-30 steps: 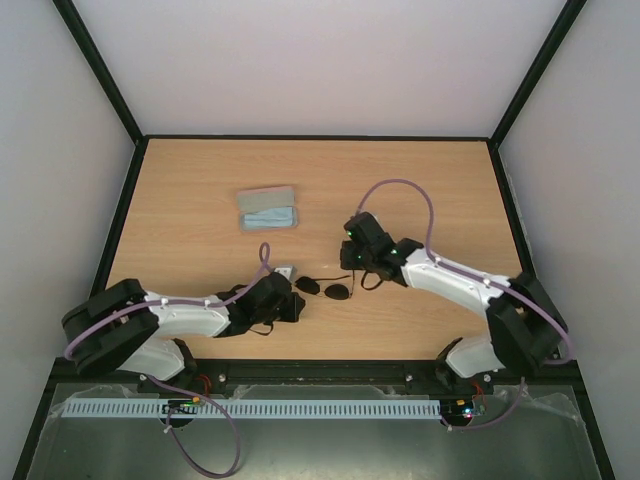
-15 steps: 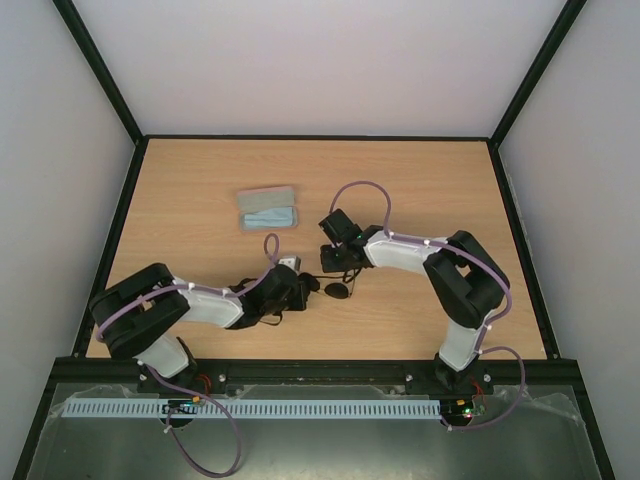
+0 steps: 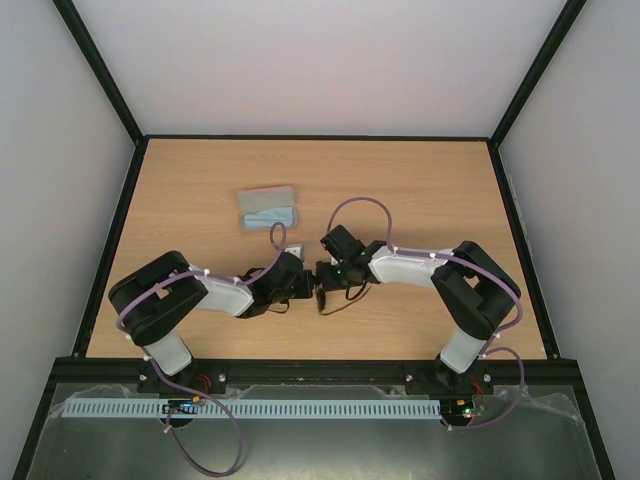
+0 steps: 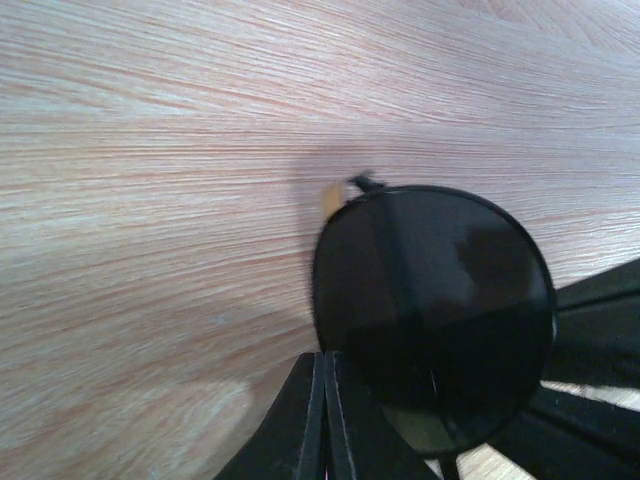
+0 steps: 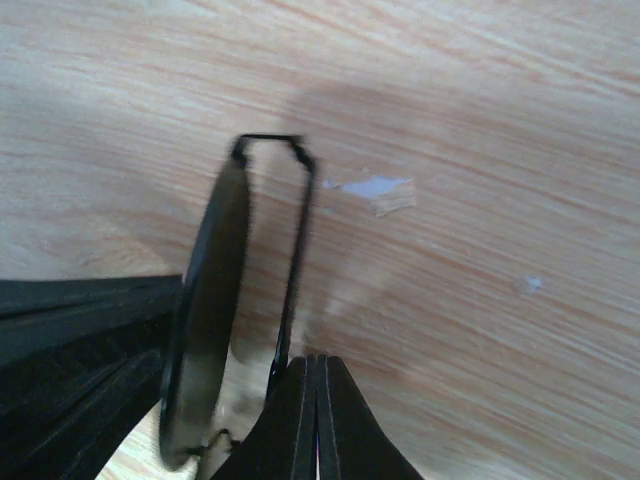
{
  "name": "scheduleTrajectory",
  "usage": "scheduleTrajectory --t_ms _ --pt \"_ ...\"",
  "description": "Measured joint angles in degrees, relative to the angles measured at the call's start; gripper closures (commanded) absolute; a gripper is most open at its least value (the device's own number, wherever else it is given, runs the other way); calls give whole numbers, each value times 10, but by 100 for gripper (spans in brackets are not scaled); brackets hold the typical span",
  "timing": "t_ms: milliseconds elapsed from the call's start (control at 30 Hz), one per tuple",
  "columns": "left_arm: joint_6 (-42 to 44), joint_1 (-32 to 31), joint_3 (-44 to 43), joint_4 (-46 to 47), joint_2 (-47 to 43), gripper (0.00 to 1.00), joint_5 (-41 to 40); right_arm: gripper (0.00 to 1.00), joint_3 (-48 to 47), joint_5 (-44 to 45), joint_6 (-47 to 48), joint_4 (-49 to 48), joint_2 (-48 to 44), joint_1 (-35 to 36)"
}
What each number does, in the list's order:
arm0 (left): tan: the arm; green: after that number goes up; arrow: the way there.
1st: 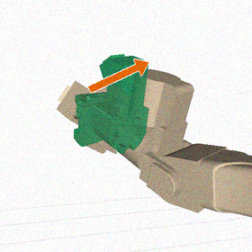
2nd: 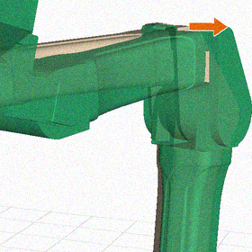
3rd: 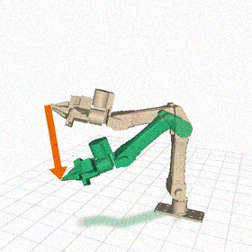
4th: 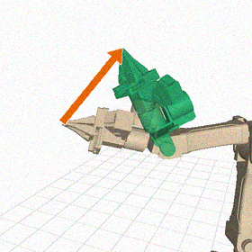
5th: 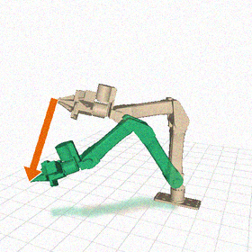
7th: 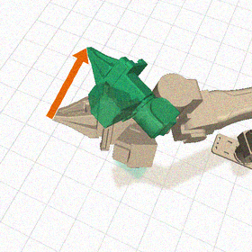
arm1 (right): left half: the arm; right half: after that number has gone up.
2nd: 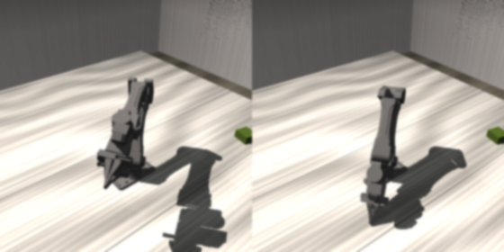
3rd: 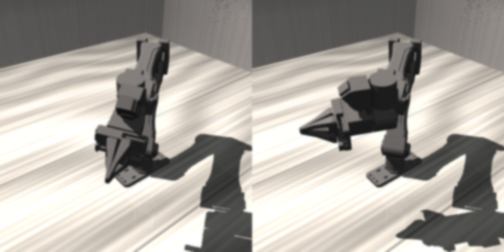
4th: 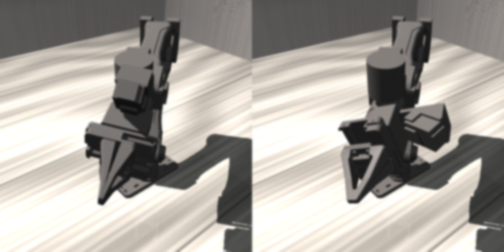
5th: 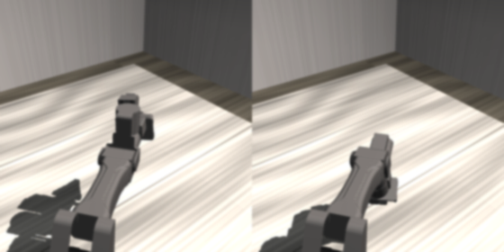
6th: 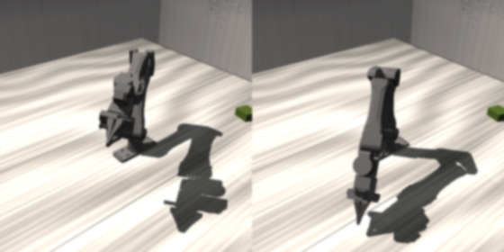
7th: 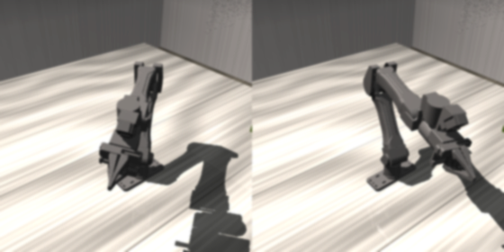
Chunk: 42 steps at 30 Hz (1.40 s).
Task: Organize the sunglasses
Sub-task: Adjust the sunglasses at the center of the board, then fold the sunglasses at the center of the board.
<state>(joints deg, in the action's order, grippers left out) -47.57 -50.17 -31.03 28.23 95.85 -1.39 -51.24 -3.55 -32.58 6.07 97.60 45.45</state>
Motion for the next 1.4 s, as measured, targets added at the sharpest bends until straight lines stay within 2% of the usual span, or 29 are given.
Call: scheduleTrajectory --t_ms 267,433,633,800,867,967,1033,1100,1200,1267,1400 --pt "0 1 -1 8 4 98 6 99 -1 -17 -5 -9 5 4" --pt "0 2 3 13 4 98 9 95 0 9 -12 2 -3 3" --pt "-1 3 10 24 3 98 14 94 -3 54 -11 43 -57 -9" --pt "-1 3 28 9 -23 97 15 83 -9 87 -11 83 -104 -16" --pt "0 3 33 -5 -37 96 14 73 -4 90 -15 94 -133 -16" --pt "0 3 38 -23 -58 94 14 64 22 85 -26 107 -189 -16" --pt "2 3 39 -33 -72 90 13 61 37 81 -37 115 -230 -16" --pt "5 3 40 -40 -84 80 10 57 53 80 -50 127 -262 -12" --pt "9 8 42 -52 -100 59 9 52 72 85 -78 149 -295 4" --pt "12 14 47 -58 -111 49 9 52 87 89 -99 161 -309 21" --pt "19 29 57 -73 -135 40 9 52 110 107 -131 182 -305 43"
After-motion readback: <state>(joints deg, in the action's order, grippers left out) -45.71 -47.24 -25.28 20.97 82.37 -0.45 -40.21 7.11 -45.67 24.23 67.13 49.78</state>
